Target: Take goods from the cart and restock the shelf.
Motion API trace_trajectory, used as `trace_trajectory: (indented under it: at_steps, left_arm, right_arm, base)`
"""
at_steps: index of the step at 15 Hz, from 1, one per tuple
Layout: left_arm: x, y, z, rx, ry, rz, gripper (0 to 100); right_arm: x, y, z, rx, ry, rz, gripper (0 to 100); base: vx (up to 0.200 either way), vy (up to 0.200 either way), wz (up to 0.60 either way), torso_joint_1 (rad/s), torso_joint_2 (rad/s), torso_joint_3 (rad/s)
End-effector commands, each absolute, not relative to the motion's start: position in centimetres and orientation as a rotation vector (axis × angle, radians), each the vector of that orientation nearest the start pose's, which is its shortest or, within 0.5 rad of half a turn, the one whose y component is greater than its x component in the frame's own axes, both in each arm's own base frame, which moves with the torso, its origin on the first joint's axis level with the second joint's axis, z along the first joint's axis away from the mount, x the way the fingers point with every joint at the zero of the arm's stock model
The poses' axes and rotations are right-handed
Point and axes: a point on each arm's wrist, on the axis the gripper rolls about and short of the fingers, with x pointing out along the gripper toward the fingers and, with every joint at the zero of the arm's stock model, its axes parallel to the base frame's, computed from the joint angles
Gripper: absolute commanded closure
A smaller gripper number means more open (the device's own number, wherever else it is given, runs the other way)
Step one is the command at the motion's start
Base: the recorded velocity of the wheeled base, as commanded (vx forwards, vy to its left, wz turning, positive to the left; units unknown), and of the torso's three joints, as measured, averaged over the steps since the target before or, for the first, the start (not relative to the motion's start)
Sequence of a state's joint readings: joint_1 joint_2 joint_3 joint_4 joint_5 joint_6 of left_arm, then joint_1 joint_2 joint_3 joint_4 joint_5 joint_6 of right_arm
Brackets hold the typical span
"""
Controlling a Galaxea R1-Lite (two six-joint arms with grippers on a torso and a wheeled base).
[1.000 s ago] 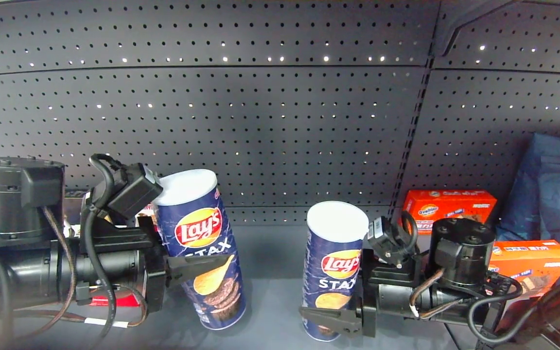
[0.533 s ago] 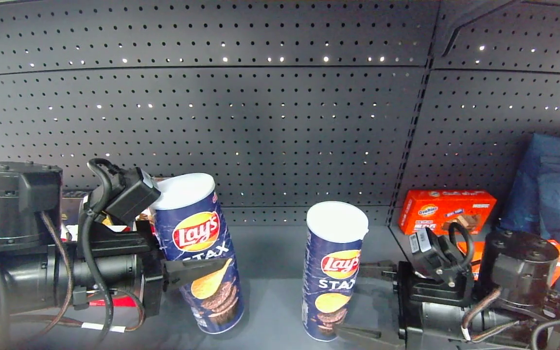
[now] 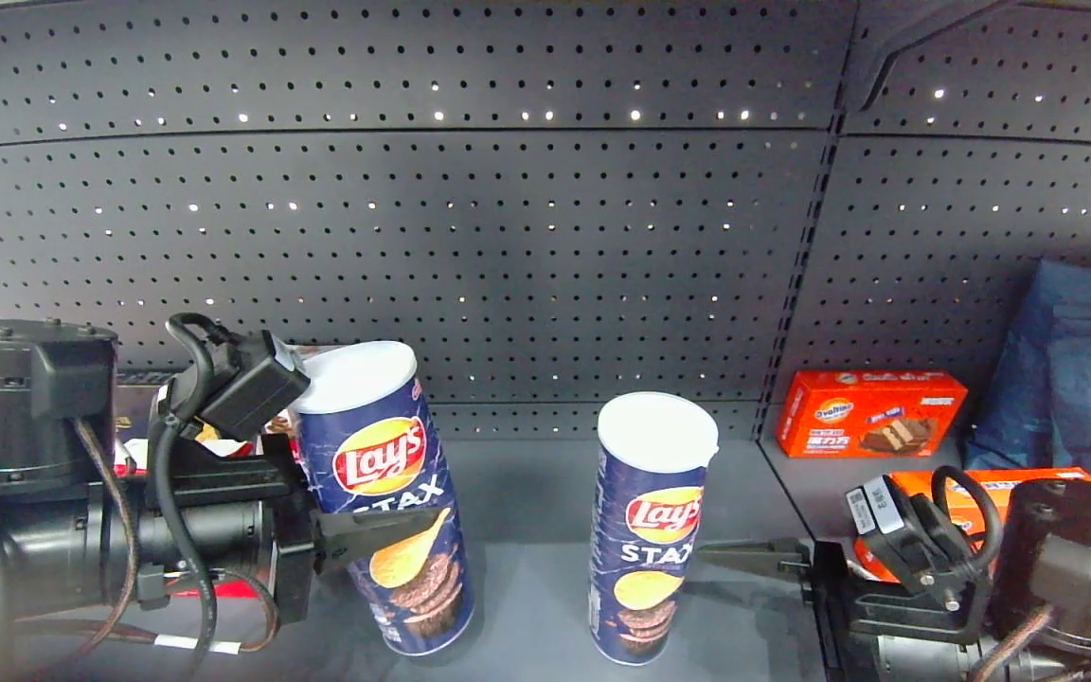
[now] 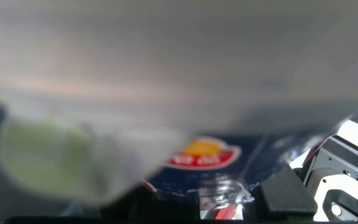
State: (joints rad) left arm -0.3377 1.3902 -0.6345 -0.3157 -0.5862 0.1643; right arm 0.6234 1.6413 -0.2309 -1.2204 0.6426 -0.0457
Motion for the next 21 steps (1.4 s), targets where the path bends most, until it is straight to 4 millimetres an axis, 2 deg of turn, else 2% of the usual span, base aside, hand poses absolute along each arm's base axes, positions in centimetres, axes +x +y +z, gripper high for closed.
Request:
trace_trajectory:
  at_steps: [1, 17, 19, 21]
  left_arm:
    - [19.8, -8.3, 18.8, 0.093, 0.378, -0.942, 100]
    - [19.8, -8.2, 18.7, 0.093, 0.381, -0.942, 100]
    - [19.8, -8.2, 18.7, 0.092, 0.381, -0.941, 100]
    - [19.7, -7.9, 18.9, 0.091, 0.372, -0.929, 100]
  right_arm:
    - [16.9, 14.2, 12.1, -0.039, 0.168, 1.283, 0]
    - [16.1, 15.2, 11.9, -0.045, 0.181, 1.341, 0]
    - [16.1, 14.7, 12.3, -0.04, 0.161, 1.313, 0]
    - [16.7, 12.7, 14.0, -0.033, 0.074, 1.219, 0]
  base:
    - [0.0, 0.0, 0.0, 0.0, 0.0, 0.0]
    - [0.0, 0.0, 0.0, 0.0, 0.0, 0.0]
    - [0.0, 0.0, 0.0, 0.0, 0.0, 0.0]
    - [0.0, 0.0, 0.0, 0.0, 0.0, 0.0]
